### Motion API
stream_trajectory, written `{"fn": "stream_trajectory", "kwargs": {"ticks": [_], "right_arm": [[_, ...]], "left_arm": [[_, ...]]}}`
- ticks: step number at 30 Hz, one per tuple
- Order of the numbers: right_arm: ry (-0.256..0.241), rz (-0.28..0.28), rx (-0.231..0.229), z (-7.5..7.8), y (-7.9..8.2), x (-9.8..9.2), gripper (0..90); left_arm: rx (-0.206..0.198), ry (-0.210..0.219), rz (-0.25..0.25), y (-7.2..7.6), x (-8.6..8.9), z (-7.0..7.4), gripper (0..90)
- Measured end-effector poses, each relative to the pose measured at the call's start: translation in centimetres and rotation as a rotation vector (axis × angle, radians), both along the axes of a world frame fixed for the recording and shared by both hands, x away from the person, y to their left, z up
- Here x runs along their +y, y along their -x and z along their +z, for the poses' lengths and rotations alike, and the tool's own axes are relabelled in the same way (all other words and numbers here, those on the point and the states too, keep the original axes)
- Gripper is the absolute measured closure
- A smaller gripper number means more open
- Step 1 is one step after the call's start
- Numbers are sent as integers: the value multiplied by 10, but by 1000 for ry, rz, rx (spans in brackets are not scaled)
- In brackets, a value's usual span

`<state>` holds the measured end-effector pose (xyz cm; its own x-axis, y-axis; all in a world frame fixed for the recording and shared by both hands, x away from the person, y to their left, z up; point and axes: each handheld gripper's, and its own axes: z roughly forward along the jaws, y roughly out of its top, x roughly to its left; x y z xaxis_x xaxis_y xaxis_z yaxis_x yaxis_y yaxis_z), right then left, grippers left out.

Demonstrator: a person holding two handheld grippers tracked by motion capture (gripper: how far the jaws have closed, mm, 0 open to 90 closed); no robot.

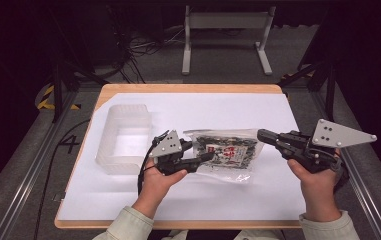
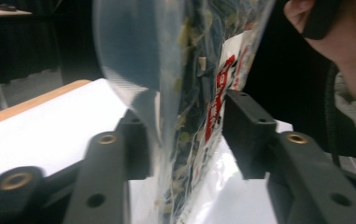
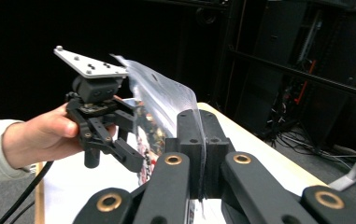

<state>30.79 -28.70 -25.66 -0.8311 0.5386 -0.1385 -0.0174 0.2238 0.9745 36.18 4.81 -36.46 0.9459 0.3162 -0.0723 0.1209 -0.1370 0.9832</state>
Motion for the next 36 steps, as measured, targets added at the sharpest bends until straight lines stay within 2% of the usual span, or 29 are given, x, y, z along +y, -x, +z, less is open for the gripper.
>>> {"fn": "stream_trajectory", "kwargs": {"ticks": [3,7,14,19,20,22,24,28,36], "right_arm": [[-1,-20,2,-1,-2,-2,900],[3,-41,6,-3,-4,-4,885],[-22,-88,18,-5,-9,-8,820],[-53,-112,48,-6,-13,-11,701],[-60,-123,50,-6,-13,-12,658],[-66,-129,54,-6,-13,-12,639],[-87,-138,58,-5,-14,-15,579],[-95,-151,58,-5,-15,-19,562],[-94,-163,67,-7,-17,-21,559]], "left_arm": [[-8,-15,-3,2,0,0,639],[-43,-17,0,4,0,1,675],[-47,-3,-20,7,-2,2,725],[-49,-3,-20,8,0,3,734],[-41,-1,-18,8,0,3,738],[-41,-4,-16,8,1,4,739],[-29,-1,-12,7,2,4,742],[-35,-3,-9,7,4,6,744],[-28,36,23,6,17,16,744]]}}
